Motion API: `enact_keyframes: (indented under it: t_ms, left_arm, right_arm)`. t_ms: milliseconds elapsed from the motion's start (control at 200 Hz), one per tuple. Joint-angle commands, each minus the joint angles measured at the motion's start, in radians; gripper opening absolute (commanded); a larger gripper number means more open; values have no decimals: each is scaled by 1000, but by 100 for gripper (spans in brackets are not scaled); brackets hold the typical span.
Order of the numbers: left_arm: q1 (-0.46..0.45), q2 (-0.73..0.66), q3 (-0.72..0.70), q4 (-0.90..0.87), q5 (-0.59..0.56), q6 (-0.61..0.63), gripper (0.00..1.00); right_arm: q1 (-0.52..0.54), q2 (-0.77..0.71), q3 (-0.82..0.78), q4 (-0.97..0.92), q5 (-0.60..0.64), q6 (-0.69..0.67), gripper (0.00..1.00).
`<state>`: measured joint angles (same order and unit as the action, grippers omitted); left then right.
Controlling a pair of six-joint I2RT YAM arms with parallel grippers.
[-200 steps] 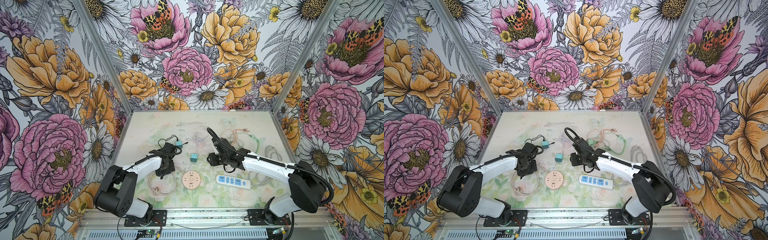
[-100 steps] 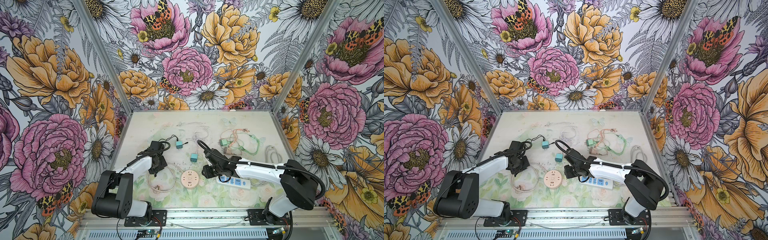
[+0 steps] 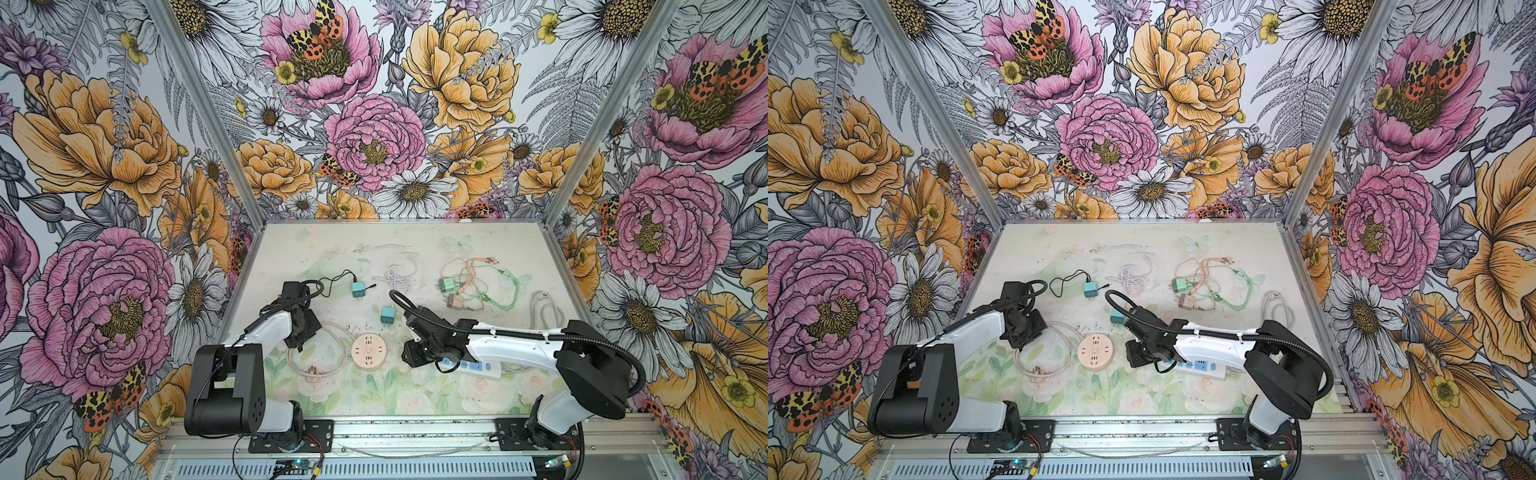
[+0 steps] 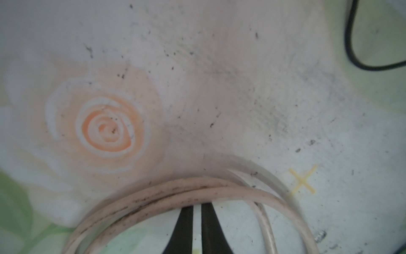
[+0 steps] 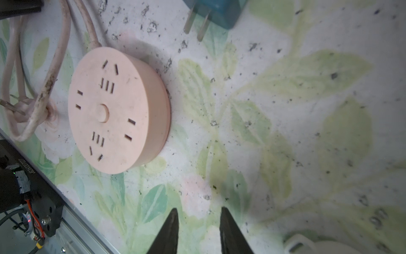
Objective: Insert plugs into power strip
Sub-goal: Move the power cord to the middle-left of the table, then move the socket to the center of the table.
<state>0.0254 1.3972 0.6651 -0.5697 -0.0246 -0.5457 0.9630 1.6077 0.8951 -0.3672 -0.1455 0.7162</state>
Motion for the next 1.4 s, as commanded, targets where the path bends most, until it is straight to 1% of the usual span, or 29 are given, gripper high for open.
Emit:
enact_keyframes:
  t_ms: [0, 135, 215, 310, 420, 500, 555, 601, 621, 646, 676, 721, 761, 886, 1041, 1236, 1251, 1396]
  left_arm:
    - [30, -37, -6, 40, 16, 28, 12]
    - [21, -61, 6, 46, 43, 29, 12]
    - [-6, -102, 13, 46, 44, 27, 13]
    - [-47, -157, 22, 43, 53, 20, 16]
    - [-92, -196, 39, 30, 94, 10, 17]
    - [-167, -209, 70, -10, 94, 16, 18]
    - [-241, -206, 106, -74, 50, 24, 18]
    - [-309, -198, 138, -143, -17, 20, 18]
    - [-341, -194, 152, -173, -52, 14, 14]
    - [-380, -189, 166, -212, -95, -1, 6]
    - [-420, -183, 181, -258, -144, -22, 0]
    - [-475, -181, 193, -310, -214, -54, 0]
    - [-520, -187, 194, -336, -235, -75, 0]
    - [-632, -234, 181, -363, -229, -145, 0]
    - [-739, -269, 164, -410, -228, -218, 0]
    - [-783, -300, 59, -406, -192, -286, 0]
    - [-785, -304, 52, -406, -163, -288, 0]
    - [-821, -347, -3, -383, -101, -313, 0]
  right_arm:
    - [4, 35, 72, 11, 54, -23, 34]
    - [-2, 73, 144, 10, 107, -79, 34]
    - [-23, 86, 176, 10, 118, -91, 35]
    - [-57, 90, 200, 10, 125, -95, 36]
    - [-92, 80, 214, 10, 127, -101, 37]
    - [-106, 66, 213, 10, 128, -108, 37]
    - [-109, 60, 207, 10, 122, -108, 38]
    - [-110, 57, 198, 9, 109, -105, 38]
    - [-109, 57, 194, 10, 101, -102, 38]
    - [-109, 55, 185, 10, 91, -96, 38]
    - [-110, 56, 174, 10, 78, -87, 38]
    - [-106, 55, 156, 11, 66, -75, 37]
    - [-101, 52, 139, 11, 58, -65, 37]
    - [-83, 30, 96, 11, 64, -51, 36]
    - [-72, 1, 83, 11, 73, -47, 36]
    - [-78, -44, 61, 11, 108, -45, 36]
    - [-79, -49, 58, 11, 109, -45, 36]
    - [-87, -76, 30, 11, 119, -42, 36]
